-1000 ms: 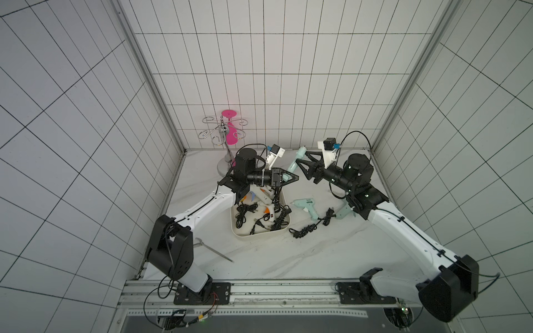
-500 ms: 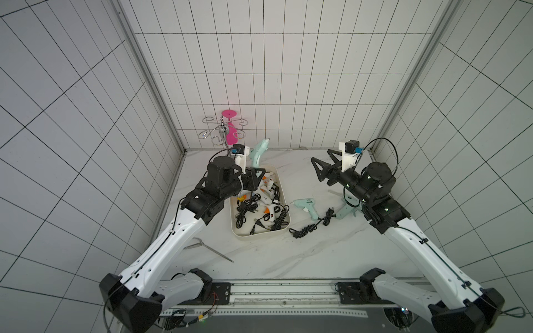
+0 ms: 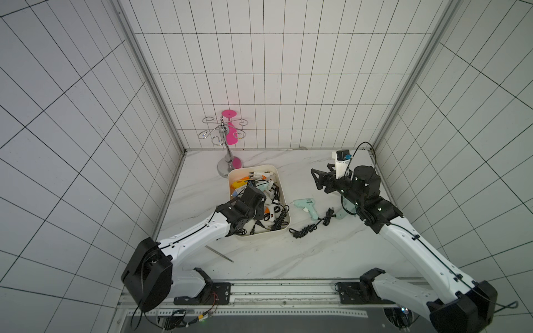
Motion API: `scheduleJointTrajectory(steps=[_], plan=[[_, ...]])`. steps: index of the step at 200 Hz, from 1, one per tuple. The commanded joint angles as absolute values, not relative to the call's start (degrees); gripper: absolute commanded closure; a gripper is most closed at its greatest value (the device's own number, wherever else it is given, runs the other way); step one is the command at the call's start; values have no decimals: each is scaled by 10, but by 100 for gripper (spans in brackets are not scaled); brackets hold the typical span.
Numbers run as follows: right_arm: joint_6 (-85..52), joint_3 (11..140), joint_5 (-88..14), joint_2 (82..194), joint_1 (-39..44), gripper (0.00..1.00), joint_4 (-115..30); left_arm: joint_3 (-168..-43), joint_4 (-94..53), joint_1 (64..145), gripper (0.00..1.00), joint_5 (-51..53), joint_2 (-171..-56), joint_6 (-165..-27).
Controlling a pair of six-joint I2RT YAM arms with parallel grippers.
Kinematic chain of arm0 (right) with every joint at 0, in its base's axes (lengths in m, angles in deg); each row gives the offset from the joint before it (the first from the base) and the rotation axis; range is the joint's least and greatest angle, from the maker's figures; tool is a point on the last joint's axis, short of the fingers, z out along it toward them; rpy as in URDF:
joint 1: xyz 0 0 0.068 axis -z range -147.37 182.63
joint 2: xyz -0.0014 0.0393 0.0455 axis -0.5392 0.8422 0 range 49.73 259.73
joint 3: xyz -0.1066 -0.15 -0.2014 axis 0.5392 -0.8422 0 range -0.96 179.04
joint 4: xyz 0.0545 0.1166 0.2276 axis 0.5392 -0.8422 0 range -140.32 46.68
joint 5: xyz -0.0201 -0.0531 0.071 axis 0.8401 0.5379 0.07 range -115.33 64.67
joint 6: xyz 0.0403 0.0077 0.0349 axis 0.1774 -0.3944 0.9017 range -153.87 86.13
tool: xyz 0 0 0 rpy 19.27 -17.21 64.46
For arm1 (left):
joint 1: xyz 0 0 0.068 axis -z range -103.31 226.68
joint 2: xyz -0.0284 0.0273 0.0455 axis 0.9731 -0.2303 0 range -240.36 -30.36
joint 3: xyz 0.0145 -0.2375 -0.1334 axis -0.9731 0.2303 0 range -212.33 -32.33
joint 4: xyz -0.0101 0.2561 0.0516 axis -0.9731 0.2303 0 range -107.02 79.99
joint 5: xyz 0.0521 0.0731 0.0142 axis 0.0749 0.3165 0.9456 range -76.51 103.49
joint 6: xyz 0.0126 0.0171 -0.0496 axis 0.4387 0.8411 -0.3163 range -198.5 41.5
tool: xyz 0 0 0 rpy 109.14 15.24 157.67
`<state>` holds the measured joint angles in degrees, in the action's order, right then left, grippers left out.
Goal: Put the hot melt glue gun into the storage box
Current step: Place the hot melt adhesive gun in the storage box.
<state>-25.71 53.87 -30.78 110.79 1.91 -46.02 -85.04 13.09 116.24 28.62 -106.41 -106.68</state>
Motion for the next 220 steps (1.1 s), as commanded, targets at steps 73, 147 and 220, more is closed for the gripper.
scheduleJointTrajectory(steps=[73, 147, 220], plan=[[-259, 517, -330, 1113, 40, 18, -479, -1095, 185, 1160, 100, 283, -996, -1040], [-260, 526, -336, 1133, 49, 18, -491, -881, 144, 1139, 100, 320, -1020, -1077], [-241, 543, -255, 1204, 52, 18, -555, -873, 233, 1159, 100, 408, -1192, -1064]])
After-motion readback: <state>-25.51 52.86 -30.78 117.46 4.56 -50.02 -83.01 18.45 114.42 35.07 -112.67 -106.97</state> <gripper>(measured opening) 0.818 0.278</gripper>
